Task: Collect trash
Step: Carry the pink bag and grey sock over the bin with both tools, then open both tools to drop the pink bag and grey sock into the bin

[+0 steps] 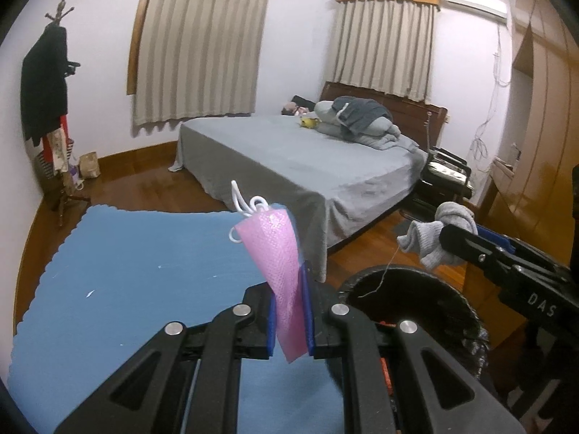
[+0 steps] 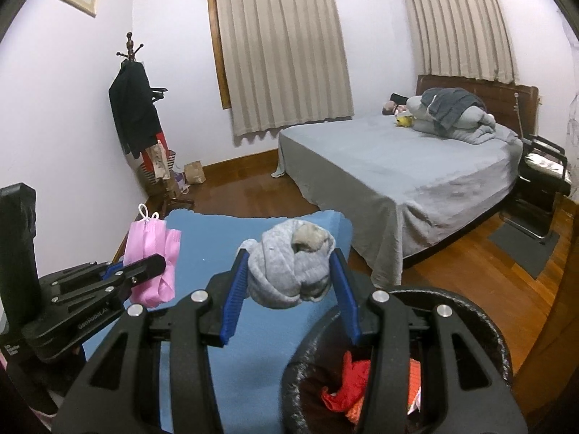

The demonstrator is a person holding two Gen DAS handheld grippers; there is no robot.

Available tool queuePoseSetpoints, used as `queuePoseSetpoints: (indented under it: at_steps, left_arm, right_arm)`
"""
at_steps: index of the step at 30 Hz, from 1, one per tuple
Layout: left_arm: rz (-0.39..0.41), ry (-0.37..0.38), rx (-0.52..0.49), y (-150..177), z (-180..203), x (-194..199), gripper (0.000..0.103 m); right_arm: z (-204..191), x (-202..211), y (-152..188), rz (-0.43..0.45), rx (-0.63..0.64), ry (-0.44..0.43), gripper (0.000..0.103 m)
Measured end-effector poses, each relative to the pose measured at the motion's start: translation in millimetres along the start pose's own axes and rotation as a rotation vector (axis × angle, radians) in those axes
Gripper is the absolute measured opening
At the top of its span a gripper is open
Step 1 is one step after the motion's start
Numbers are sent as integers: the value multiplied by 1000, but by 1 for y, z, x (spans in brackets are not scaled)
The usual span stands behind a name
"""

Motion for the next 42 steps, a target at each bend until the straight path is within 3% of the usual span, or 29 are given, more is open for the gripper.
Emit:
queuePoseSetpoints:
  at_steps: [12, 25, 42]
  left_arm:
    - [9, 60, -61, -2, 32, -1, 12]
    - [-68, 95, -94, 17, 52, -37, 12]
    - [-81, 211, -225, 14, 131, -74, 12]
  right_arm:
    - [27, 16, 13, -3, -22, 71, 42]
    - [70, 15, 39, -40, -113, 144, 42]
    - [136, 26, 61, -41, -206, 256, 45]
Point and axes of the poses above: each gripper's, at about its wrist camera, not at the fingertips, and x roughly against the way its jaws point, z to its right, y to its underside, the point moved 4 cm from there along -x, roughly the way its jaws point, and after that the axes turned 9 degrees about -z, right-handed, at the moved point
